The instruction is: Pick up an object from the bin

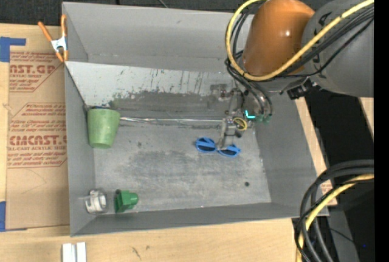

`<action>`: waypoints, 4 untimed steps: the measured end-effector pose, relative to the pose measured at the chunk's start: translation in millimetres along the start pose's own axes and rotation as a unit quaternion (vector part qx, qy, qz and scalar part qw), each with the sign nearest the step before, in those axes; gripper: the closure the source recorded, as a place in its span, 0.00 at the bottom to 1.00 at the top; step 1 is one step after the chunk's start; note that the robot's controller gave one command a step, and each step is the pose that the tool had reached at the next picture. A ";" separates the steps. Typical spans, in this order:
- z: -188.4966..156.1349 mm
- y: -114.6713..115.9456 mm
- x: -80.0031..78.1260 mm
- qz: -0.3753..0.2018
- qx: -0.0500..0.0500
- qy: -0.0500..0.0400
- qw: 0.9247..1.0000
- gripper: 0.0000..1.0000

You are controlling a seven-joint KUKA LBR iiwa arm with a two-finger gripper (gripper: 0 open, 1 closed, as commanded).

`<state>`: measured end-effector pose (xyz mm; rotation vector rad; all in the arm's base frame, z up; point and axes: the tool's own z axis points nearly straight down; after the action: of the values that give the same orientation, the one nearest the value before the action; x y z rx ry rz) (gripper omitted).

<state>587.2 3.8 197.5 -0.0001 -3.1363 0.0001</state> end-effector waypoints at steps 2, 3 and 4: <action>32.2 -51.4 43.6 0.013 -0.001 0.000 1.000 0.00; 131.3 -27.0 25.2 0.080 -0.001 -0.001 0.997 0.00; 127.4 -28.0 23.6 0.080 -0.001 -0.003 0.997 1.00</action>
Offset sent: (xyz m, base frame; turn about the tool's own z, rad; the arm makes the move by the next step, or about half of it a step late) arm -0.0586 -0.0524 0.0665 -0.0188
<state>562.9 -24.2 70.3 -0.2502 -3.1330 -0.0012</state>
